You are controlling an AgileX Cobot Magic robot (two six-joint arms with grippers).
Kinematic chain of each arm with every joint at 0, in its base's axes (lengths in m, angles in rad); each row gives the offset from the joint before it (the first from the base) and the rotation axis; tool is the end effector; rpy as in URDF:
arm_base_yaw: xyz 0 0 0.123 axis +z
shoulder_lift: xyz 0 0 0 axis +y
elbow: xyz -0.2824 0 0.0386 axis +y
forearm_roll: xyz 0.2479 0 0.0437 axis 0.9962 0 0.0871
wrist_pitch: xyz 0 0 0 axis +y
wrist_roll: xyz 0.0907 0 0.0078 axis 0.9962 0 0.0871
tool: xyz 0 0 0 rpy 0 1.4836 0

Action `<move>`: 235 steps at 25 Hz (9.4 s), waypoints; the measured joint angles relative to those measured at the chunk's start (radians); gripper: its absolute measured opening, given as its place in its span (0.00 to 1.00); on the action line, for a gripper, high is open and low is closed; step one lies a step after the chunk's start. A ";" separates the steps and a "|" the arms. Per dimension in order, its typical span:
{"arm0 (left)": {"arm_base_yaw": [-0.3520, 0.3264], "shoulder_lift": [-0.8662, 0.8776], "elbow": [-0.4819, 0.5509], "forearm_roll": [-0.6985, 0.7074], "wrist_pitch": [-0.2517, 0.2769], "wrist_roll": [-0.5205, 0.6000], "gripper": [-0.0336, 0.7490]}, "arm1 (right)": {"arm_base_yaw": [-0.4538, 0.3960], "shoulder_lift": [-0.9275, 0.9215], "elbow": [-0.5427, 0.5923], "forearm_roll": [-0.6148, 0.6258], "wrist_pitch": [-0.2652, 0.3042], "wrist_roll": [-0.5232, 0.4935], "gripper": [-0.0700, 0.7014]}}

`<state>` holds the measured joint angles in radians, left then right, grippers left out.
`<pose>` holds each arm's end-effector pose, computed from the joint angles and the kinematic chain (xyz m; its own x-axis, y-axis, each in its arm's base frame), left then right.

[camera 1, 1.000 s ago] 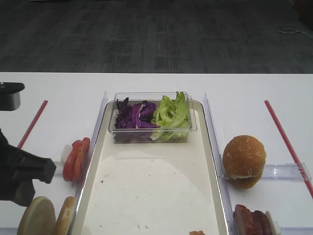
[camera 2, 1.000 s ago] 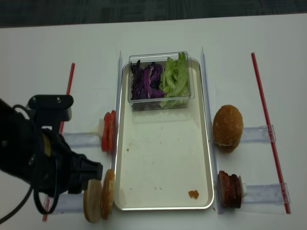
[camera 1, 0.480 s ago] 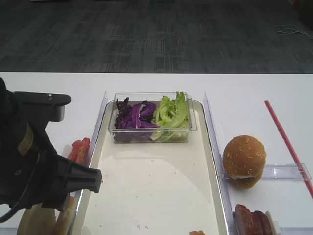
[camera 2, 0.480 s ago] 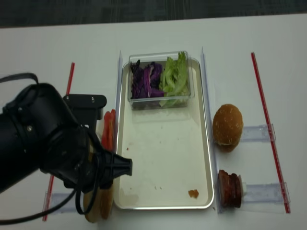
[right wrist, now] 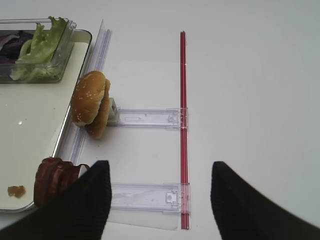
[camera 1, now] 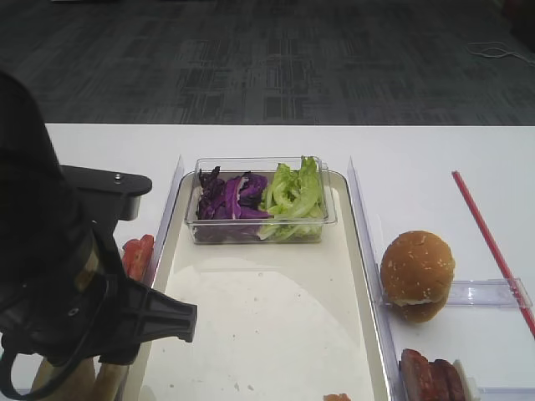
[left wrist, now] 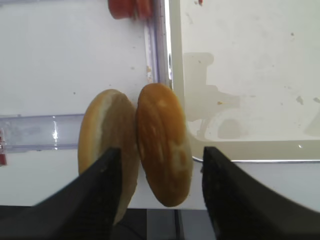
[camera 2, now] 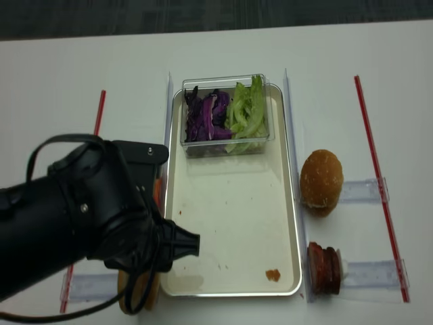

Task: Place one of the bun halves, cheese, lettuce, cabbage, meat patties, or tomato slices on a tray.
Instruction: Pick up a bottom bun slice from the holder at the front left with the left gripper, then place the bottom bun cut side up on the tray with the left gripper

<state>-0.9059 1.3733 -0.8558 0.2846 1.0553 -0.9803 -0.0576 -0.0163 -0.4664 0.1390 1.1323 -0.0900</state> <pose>0.1585 -0.1661 0.2350 -0.9662 0.0652 -0.2493 0.0449 0.9953 0.0864 -0.0065 0.0118 0.2628 -0.5274 -0.0001 -0.8496 -0.0653 0.9970 0.0405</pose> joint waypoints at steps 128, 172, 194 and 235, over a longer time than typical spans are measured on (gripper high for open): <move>0.367 -0.087 -0.009 -0.784 -0.282 0.884 0.18 | 0.000 0.000 0.000 0.000 0.000 0.002 0.68; 0.496 0.012 0.064 -1.540 -0.284 1.567 0.18 | 0.000 0.000 0.000 0.000 0.000 0.002 0.68; 0.506 0.212 0.107 -1.794 -0.213 1.881 0.18 | 0.000 0.000 0.000 0.000 0.000 0.002 0.68; 0.497 0.389 0.155 -1.802 -0.305 1.886 0.18 | 0.000 0.000 0.000 0.000 0.000 0.003 0.68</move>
<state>-0.4085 1.7623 -0.7008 -1.5176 0.7502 0.9056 -0.0576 -0.0163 -0.4664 0.1390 1.1323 -0.0865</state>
